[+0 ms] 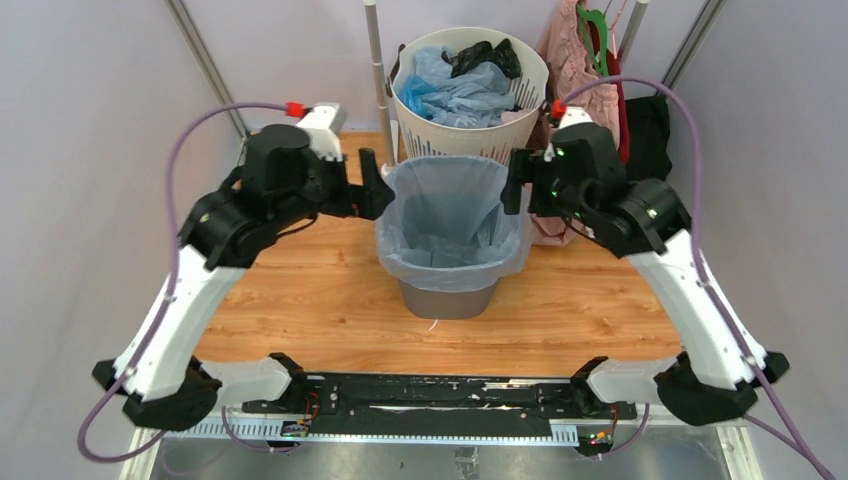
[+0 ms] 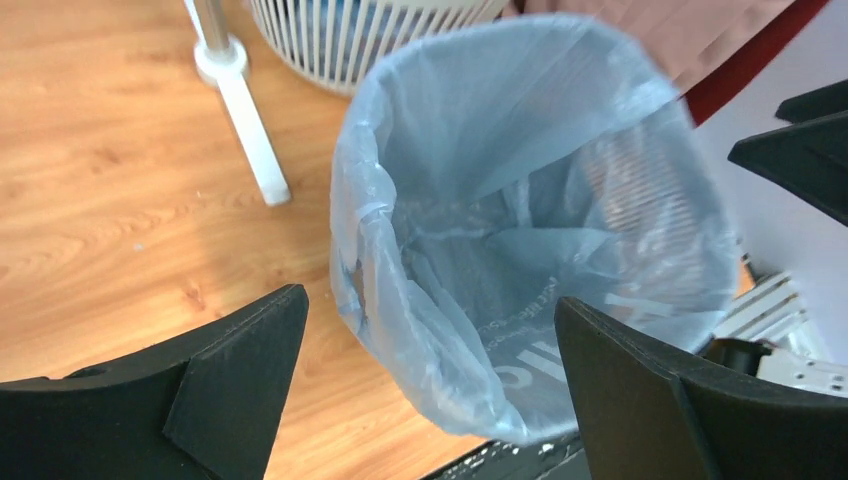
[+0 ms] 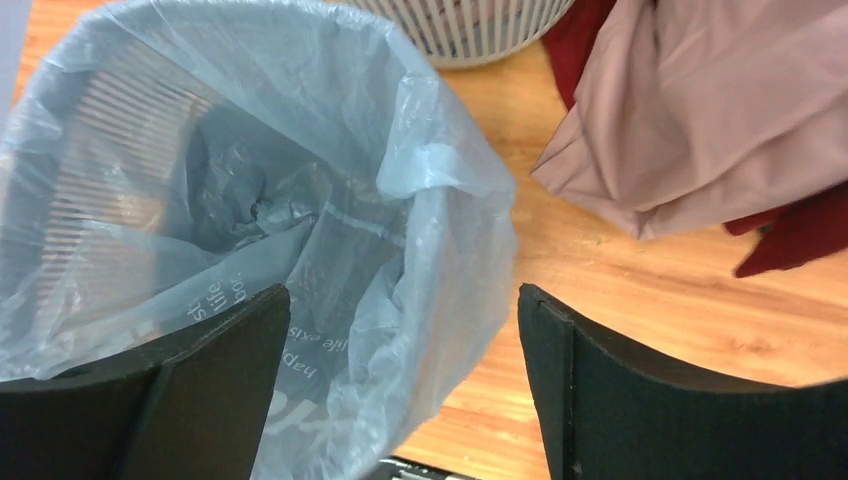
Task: Put the trash bags into the trash bin
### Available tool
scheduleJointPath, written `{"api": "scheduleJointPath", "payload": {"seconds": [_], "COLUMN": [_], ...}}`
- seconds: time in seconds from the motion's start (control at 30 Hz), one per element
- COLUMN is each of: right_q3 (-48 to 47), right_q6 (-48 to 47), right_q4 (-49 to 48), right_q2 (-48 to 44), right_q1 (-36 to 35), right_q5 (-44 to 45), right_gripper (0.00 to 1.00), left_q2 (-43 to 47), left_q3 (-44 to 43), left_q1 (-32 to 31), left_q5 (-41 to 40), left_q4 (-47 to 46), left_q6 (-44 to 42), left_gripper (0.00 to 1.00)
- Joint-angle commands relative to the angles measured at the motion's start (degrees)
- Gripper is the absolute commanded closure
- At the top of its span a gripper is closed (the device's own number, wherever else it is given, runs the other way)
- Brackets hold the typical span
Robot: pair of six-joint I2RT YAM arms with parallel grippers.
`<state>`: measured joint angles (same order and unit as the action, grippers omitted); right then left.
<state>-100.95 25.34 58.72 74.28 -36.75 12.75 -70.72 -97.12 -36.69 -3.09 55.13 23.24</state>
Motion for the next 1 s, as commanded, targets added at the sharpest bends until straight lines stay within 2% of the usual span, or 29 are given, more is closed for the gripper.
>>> {"api": "scheduleJointPath", "payload": {"seconds": [0.0,0.13,0.27,0.4,0.57,0.73,0.97], "right_q3": [-0.5,9.3,26.3,40.2,51.5,60.8,75.0], "right_q6": [-5.0,-5.9,-7.5,-6.7,-7.6,-9.1,-12.8], "right_q4": [2.3,1.4,-3.2,-8.7,-15.4,-23.4,-39.7], "right_q2": [-7.7,-18.5,-31.0,-42.0,-48.6,-53.3,-56.5], "right_q1": [-0.4,-0.4,-0.4,-0.4,-0.3,-0.4,2.3], "right_q5": [4.8,12.4,16.8,21.6,26.3,33.3,36.4], "right_gripper": [0.12,0.10,0.09,0.08,0.07,0.06,0.06], "left_q2": [7.6,18.0,29.4,35.3,35.0,29.6,24.6], "left_q3": [-3.9,5.1,24.6,39.8,49.3,50.4,58.1], "left_q1": [-0.2,-0.2,-0.2,-0.2,-0.2,-0.2,-0.2], "left_q5": [-2.3,-8.1,-12.5,-16.2,-24.0,-25.5,-29.1], "left_q4": [3.7,3.1,-1.8,-6.4,-10.1,-15.3,-28.0], "left_q6": [-2.2,-1.4,1.5,3.7,4.3,5.6,1.9], "left_gripper": [0.00,0.00,0.00,0.00,0.00,0.00,0.00]}}
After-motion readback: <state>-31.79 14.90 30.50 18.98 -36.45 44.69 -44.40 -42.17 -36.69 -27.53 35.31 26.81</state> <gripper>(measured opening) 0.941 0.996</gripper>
